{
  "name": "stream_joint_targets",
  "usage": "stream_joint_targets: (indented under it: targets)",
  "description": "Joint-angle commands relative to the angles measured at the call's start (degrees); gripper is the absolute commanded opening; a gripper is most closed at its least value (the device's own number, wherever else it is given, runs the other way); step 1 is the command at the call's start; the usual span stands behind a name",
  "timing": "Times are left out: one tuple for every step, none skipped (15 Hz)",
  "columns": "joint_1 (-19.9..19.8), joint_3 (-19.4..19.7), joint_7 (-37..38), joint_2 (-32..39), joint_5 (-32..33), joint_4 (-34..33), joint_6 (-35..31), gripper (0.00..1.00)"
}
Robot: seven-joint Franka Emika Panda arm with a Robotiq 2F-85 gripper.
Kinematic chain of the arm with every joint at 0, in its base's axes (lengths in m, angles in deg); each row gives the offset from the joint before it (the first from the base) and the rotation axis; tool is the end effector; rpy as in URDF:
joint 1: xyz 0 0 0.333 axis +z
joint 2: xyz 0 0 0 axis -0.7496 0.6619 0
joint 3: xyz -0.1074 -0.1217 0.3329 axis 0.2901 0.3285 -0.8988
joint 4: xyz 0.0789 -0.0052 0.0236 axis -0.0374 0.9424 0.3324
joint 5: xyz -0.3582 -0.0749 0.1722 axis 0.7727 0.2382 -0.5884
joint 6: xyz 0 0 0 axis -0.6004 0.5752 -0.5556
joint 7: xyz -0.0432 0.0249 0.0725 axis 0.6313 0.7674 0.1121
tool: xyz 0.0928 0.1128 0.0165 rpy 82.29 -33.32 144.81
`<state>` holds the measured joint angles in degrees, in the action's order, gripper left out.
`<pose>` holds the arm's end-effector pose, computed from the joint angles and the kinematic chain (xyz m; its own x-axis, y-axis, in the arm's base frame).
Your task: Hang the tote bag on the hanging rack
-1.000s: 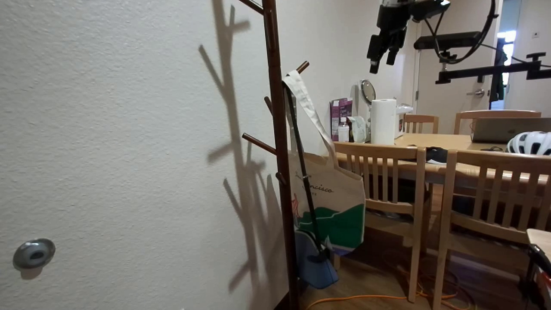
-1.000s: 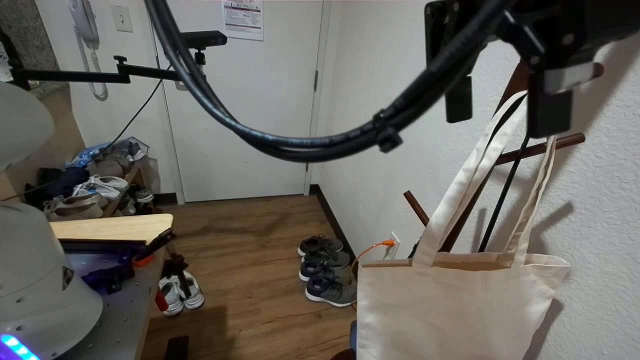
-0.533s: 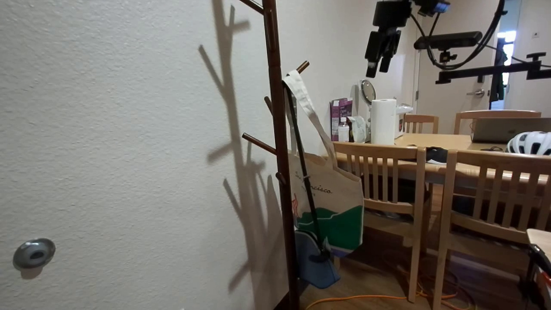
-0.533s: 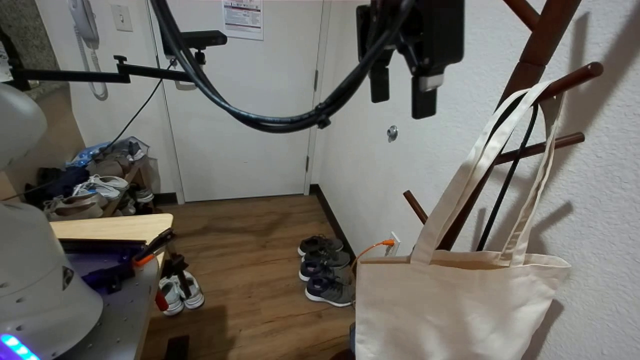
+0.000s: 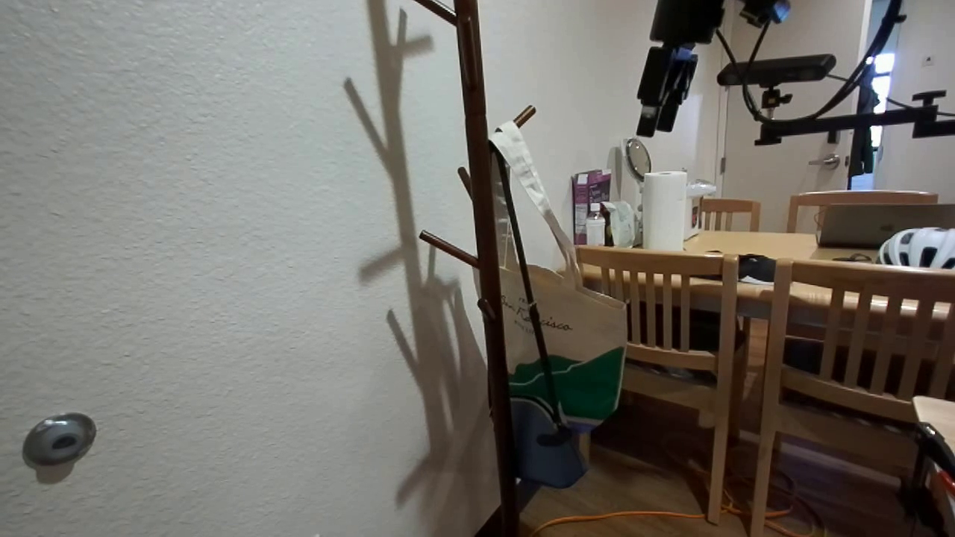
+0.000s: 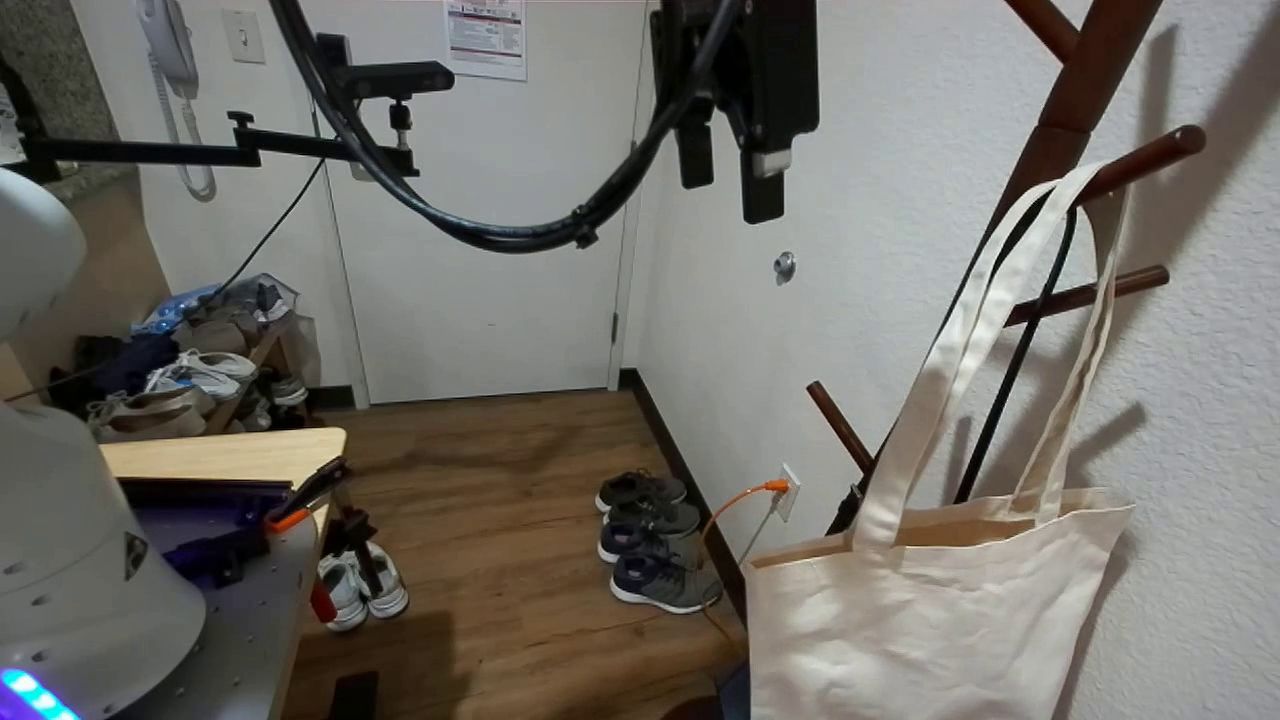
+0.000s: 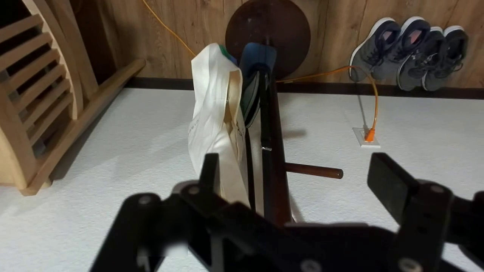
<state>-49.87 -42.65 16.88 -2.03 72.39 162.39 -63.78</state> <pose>0.4229 -0.0752 0.5882 0.9632 -0.0022 0.2689 -0.0169 -0.9985 0.0524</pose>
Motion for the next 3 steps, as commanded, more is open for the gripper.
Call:
stream_joint_targets:
  targets:
    - [-0.8,-0.6,-0.3,0.1,-0.4,-0.1,0.1,1.0]
    - [-0.8,-0.6,-0.3,0.1,-0.4,-0.1,0.1,1.0]
    - [-0.8,-0.6,-0.4,0.1,-0.4,-0.1,0.1,1.0]
